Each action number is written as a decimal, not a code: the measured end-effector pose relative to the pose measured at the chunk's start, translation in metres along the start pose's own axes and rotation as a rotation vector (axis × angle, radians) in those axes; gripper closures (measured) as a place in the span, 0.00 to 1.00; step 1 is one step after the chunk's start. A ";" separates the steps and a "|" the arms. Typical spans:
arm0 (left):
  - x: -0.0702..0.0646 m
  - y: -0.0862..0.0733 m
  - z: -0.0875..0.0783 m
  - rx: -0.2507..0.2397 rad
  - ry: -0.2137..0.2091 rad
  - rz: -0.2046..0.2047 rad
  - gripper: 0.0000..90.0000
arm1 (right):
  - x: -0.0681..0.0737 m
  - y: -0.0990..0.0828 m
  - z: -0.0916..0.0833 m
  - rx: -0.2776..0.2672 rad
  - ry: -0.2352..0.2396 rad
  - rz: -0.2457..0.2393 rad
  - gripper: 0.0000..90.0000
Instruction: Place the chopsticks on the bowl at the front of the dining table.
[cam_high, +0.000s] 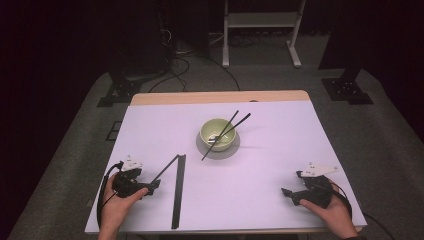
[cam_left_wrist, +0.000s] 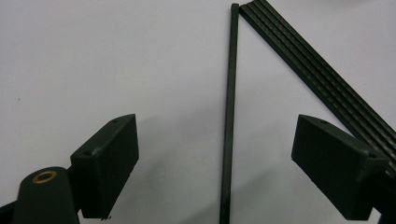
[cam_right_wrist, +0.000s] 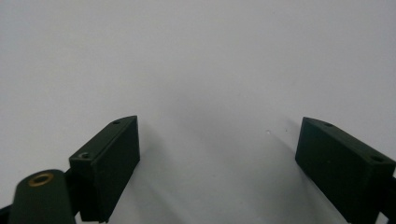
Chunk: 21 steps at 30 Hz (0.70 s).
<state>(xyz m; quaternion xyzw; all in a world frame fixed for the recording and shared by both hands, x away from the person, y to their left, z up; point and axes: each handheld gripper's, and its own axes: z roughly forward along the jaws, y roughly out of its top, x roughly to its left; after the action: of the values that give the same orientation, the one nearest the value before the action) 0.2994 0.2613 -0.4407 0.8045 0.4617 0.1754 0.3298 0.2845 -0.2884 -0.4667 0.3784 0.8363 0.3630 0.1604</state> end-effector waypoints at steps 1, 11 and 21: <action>0.000 0.001 0.000 -0.005 0.002 0.003 0.19 | 0.000 0.000 0.000 0.000 0.000 0.000 0.13; -0.002 0.007 0.006 -0.006 -0.004 0.025 0.47 | 0.000 0.000 0.000 0.000 0.000 0.000 0.13; -0.001 0.011 0.009 0.011 -0.063 0.002 0.71 | 0.000 0.000 0.000 0.000 0.000 0.000 0.13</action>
<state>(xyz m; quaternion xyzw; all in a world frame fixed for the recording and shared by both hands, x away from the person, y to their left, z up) 0.3110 0.2529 -0.4399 0.8119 0.4512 0.1481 0.3397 0.2845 -0.2883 -0.4667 0.3784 0.8363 0.3629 0.1604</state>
